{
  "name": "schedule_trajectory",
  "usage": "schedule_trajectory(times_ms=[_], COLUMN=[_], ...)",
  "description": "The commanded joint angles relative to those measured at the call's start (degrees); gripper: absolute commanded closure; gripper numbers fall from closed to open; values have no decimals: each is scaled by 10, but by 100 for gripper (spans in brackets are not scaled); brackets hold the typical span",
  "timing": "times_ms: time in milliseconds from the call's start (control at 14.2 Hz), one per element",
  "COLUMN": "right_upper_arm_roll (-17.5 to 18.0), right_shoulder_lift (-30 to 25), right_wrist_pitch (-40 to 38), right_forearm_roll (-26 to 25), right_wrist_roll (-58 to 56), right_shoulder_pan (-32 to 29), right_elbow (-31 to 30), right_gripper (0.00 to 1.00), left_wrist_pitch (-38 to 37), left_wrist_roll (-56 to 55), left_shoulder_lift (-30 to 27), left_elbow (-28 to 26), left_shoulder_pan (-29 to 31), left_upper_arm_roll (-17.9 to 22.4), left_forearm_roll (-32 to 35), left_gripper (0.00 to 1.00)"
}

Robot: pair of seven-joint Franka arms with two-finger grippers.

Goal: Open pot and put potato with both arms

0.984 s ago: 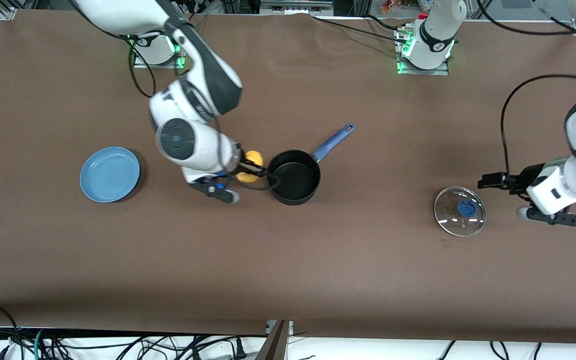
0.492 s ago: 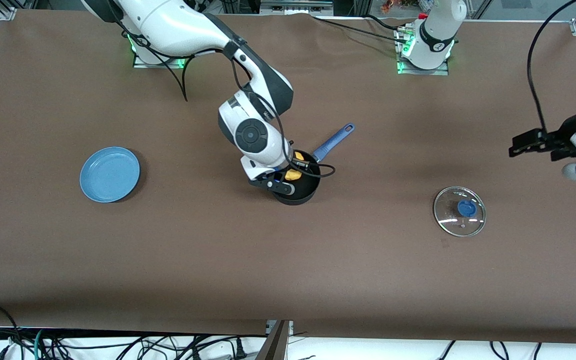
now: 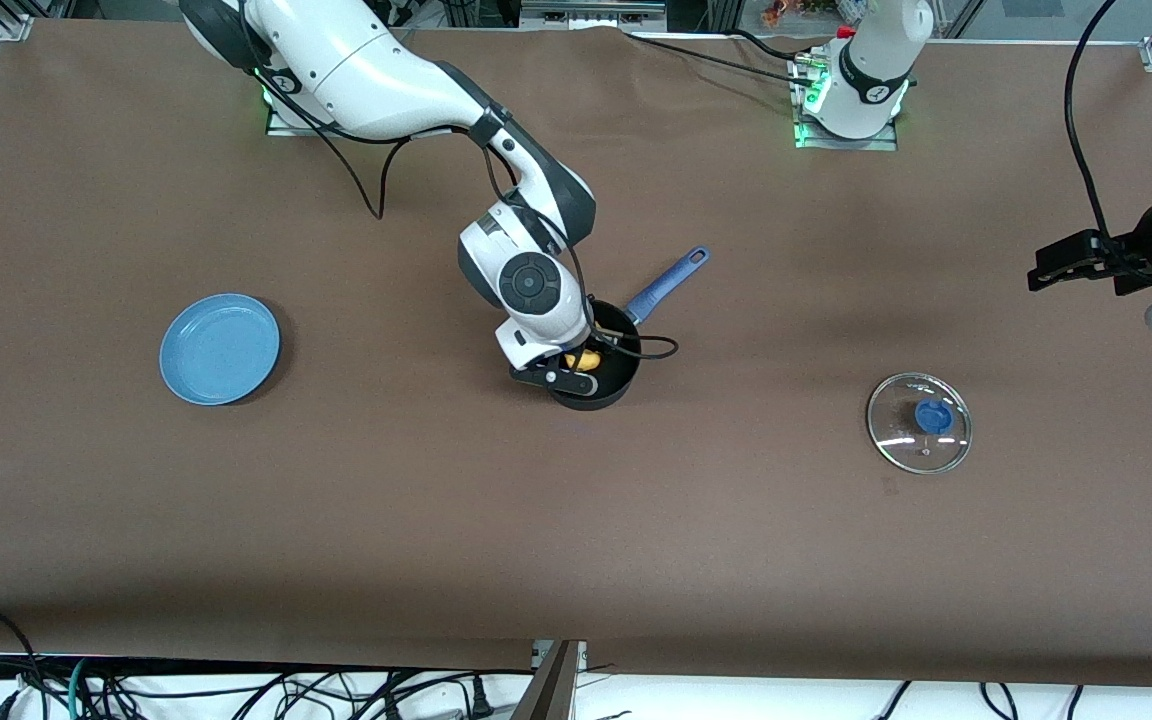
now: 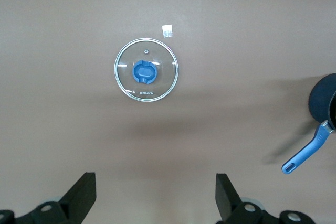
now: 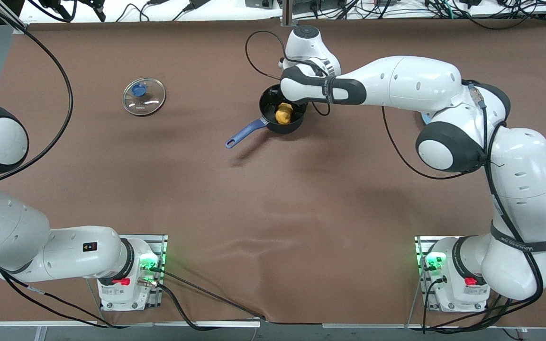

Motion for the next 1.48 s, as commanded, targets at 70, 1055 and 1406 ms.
schedule_trajectory(times_ms=[70, 1055, 1406], right_upper_arm_roll=[-6, -149, -109], right_shoulder_lift=[-13, -319, -467], right_wrist_pitch=[-20, -352, -287], right_forearm_roll=[-26, -15, -32], right_wrist_roll=[5, -336, -538], right_shoulder_pan=[10, -144, -303], right_elbow=[22, -22, -213], right_gripper=[0, 0, 0], left_wrist_pitch=[-9, -8, -8], left_wrist_roll=[-9, -11, -12], left_shoulder_lift=[4, 5, 5], left_elbow=[10, 12, 12], left_shoulder_pan=[-3, -3, -4], left_upper_arm_roll=[-1, -1, -1], left_forearm_roll=[14, 14, 14], left_gripper=[0, 0, 0])
